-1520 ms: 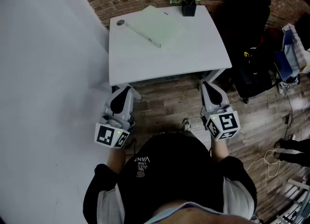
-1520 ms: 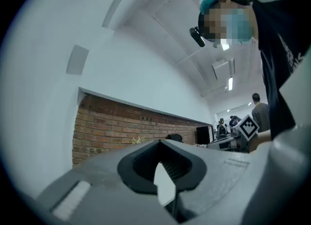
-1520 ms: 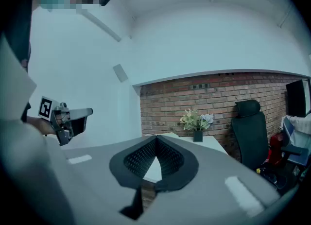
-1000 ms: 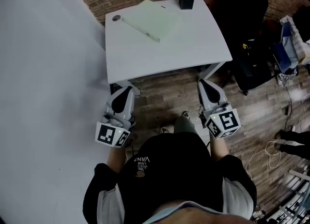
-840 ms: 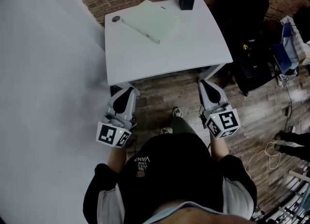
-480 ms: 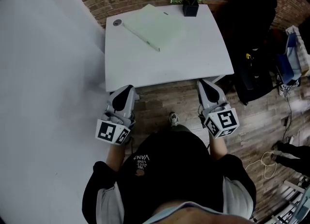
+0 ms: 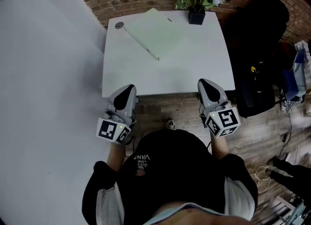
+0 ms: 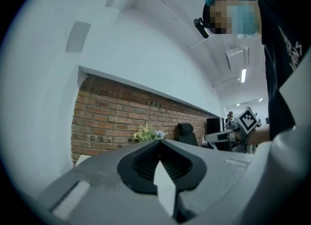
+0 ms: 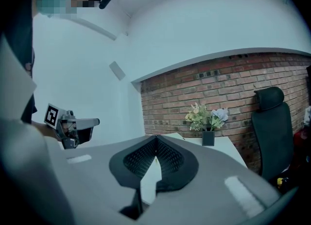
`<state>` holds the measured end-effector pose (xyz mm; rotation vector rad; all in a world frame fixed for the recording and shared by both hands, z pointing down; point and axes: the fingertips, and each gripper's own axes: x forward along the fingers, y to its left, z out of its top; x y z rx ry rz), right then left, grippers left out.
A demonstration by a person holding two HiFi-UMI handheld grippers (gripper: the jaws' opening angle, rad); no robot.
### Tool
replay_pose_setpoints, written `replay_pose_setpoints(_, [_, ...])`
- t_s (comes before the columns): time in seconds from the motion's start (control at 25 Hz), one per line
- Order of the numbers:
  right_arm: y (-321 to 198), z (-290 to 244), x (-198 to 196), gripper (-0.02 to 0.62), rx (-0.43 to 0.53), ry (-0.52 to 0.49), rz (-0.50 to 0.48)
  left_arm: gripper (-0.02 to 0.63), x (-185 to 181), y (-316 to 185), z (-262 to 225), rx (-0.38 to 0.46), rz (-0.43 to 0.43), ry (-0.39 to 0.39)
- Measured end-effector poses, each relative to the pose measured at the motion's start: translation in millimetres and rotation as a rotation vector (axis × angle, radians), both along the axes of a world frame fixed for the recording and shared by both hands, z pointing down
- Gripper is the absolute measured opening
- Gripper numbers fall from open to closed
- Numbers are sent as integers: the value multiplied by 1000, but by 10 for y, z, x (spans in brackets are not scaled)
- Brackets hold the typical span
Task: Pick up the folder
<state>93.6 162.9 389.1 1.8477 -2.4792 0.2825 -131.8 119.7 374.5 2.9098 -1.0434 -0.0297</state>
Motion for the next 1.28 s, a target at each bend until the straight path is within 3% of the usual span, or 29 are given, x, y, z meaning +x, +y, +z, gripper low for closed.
replay_pose_setpoints(0.56, [-422, 99, 118, -2, -21, -13, -35, 0, 91, -353, 150, -51, -63, 26])
replay_pose_setpoints(1.28, [-1350, -7, -171, -2, -28, -11, 71, 0, 68, -1376, 201, -104, 113, 10])
